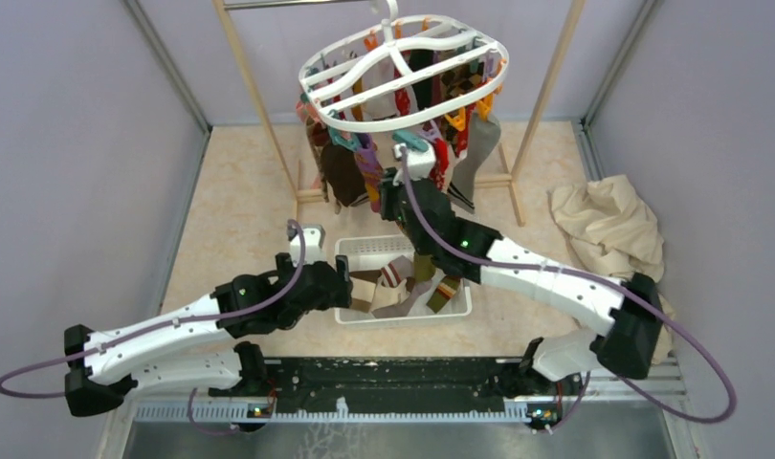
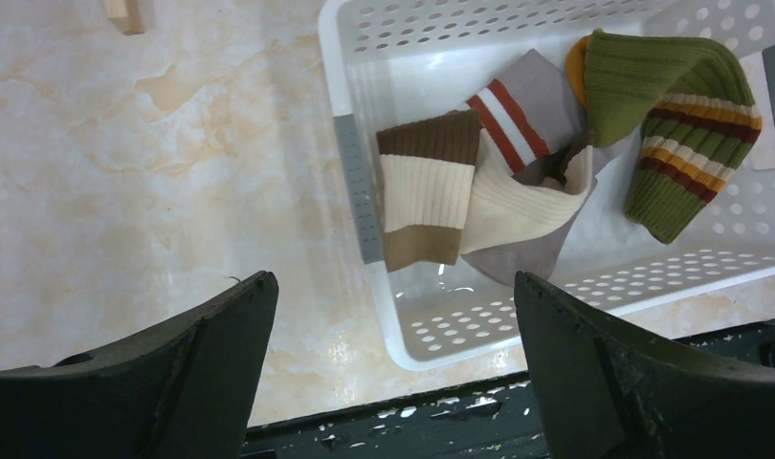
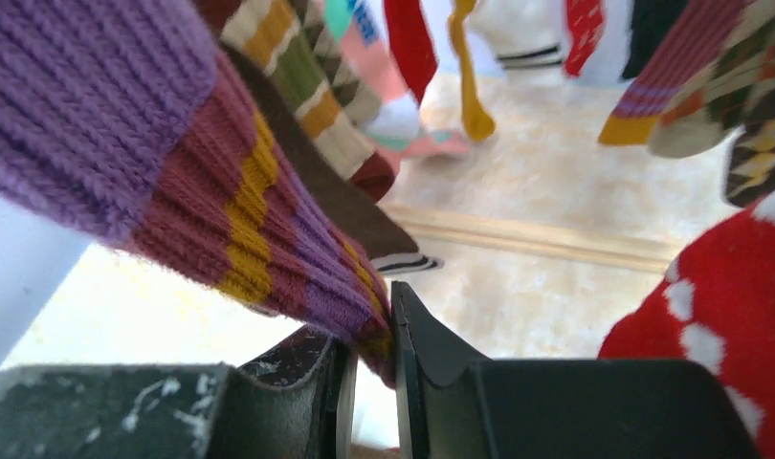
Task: Remove the socks clipped to the hanger
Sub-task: Adjust the hanger on the clothesline.
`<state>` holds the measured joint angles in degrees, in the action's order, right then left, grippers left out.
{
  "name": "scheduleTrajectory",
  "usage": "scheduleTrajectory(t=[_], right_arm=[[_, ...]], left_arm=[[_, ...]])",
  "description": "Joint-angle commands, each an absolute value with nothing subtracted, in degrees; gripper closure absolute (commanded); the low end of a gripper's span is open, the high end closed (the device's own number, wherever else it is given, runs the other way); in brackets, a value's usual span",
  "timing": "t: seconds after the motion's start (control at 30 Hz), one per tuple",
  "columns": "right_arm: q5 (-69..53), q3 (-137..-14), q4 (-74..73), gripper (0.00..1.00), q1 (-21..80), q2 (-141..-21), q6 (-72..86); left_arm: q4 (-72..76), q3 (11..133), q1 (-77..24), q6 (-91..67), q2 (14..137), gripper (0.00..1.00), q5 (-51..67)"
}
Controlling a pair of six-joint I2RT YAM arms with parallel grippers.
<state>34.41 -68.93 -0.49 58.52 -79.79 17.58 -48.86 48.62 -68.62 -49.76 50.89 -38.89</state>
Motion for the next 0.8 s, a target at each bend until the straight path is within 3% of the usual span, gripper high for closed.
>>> scheduleTrajectory(t=[0.0,0.2,0.53,0.77], right_arm=[[36.2,-67.2,0.1,0.81,56.8,-70.6,15.8],[36.0,-64.7,-4.8,0.82,53.4,-63.1,15.4],[36.0,-64.8,-10.5,0.82,52.2,-56.8,14.3],[36.2,-64.5,-12.2,0.82,51.6,-55.2,13.9]], left_arm=[[-43.1,51.3,-68.5,-45.8,53.4,0.01,-37.3],[-37.4,52.8,-68.5,-41.7,57.0,0.01,-35.9],[-13.1,51.3,-68.5,-30.0,62.6,0.01,-25.2],[-8.8,50.8,-68.6,-26.9,68.6,0.01,-33.0]])
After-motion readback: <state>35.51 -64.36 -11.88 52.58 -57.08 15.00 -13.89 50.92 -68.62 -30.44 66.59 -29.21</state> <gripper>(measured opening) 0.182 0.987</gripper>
